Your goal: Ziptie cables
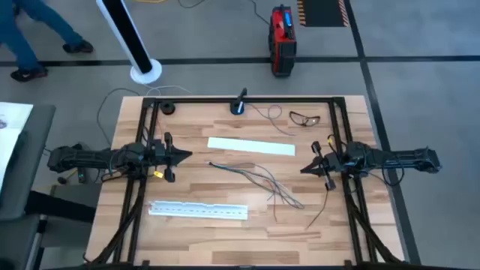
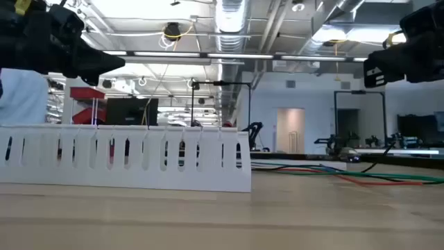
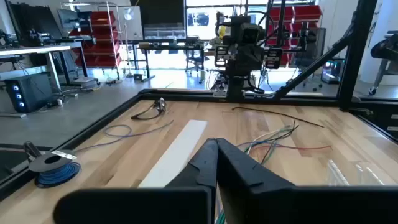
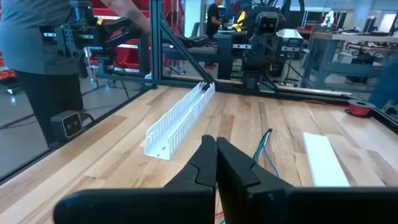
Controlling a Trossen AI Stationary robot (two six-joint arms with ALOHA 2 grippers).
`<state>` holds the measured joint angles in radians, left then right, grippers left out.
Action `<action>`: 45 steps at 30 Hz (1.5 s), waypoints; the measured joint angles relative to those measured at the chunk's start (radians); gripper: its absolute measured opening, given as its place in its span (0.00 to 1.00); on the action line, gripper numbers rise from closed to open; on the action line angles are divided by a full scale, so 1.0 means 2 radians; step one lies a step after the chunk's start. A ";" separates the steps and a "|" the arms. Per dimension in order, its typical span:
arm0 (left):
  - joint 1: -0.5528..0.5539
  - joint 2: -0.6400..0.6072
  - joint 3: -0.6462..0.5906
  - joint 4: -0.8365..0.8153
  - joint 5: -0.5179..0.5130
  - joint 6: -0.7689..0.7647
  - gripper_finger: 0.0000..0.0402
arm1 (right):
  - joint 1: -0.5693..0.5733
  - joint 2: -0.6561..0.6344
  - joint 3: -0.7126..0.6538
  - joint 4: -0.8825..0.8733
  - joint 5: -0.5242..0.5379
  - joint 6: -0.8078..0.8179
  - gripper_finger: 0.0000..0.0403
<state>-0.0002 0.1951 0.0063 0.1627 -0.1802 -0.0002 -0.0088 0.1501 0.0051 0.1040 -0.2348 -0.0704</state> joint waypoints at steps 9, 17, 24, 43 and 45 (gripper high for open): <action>0.000 0.000 0.000 0.000 0.000 0.000 0.00 | 0.000 0.000 0.000 0.000 0.000 0.000 0.00; 0.000 0.000 0.000 0.000 0.000 0.000 0.00 | 0.000 0.000 0.000 0.000 0.000 0.000 0.00; 0.000 0.000 0.000 0.000 0.000 0.000 0.00 | 0.000 0.000 0.000 0.000 0.000 0.000 0.00; 0.004 0.001 0.000 0.013 -0.081 0.013 0.00 | 0.000 0.000 0.000 0.000 0.000 0.000 0.00; 0.004 0.002 0.000 0.010 -0.081 0.016 0.00 | 0.000 0.000 0.000 0.000 0.000 0.000 0.00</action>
<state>0.0081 0.1982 0.0065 0.1831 -0.3413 0.0321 -0.0087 0.1504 0.0048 0.1036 -0.2347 -0.0704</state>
